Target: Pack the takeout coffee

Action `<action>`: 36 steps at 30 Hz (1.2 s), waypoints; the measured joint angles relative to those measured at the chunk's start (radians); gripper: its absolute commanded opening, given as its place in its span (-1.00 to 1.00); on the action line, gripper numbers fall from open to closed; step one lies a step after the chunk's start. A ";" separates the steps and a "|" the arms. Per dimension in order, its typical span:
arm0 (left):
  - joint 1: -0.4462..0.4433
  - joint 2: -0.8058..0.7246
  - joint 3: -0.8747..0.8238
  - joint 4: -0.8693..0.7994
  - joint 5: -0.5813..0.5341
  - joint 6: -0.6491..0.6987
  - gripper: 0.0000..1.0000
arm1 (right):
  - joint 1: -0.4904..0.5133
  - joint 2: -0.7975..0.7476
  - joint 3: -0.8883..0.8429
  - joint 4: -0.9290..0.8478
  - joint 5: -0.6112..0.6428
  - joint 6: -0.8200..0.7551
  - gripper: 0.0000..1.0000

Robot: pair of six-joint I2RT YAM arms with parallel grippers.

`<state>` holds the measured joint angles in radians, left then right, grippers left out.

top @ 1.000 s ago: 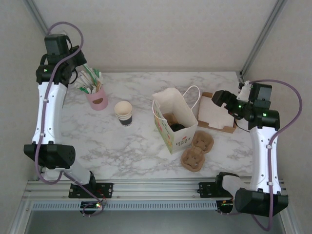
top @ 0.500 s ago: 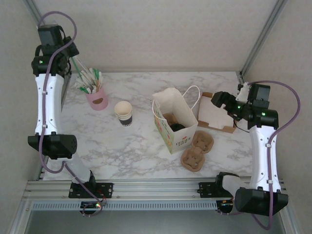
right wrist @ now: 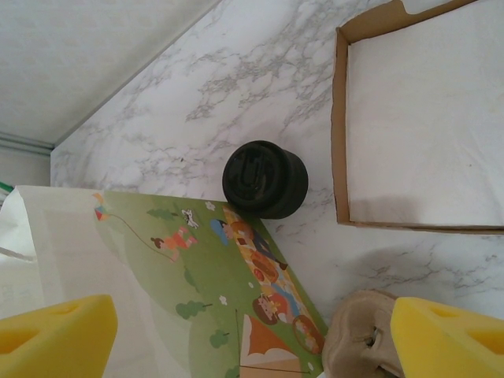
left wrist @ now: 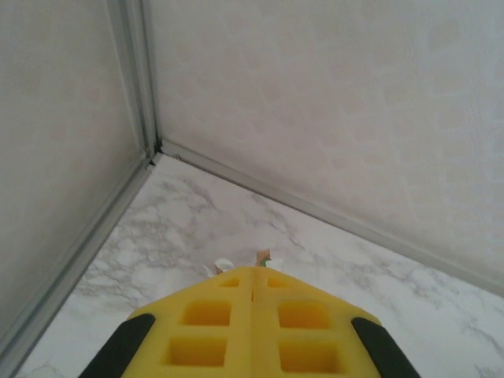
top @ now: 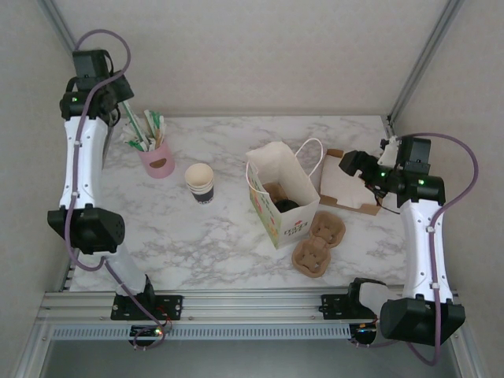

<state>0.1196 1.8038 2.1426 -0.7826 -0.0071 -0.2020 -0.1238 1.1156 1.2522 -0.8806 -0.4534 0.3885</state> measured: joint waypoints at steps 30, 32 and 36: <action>0.000 0.029 -0.188 0.076 0.090 -0.010 0.04 | 0.000 0.000 -0.031 0.009 -0.005 -0.003 0.82; 0.001 0.029 -0.188 0.076 0.090 -0.010 0.07 | 0.000 0.000 -0.031 0.009 -0.005 -0.003 0.82; 0.004 0.029 -0.188 0.076 0.090 -0.010 0.02 | 0.000 0.000 -0.031 0.009 -0.005 -0.003 0.82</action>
<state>0.1238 1.8328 1.9545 -0.7067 0.0830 -0.2119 -0.1238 1.1156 1.2209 -0.8715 -0.4580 0.3851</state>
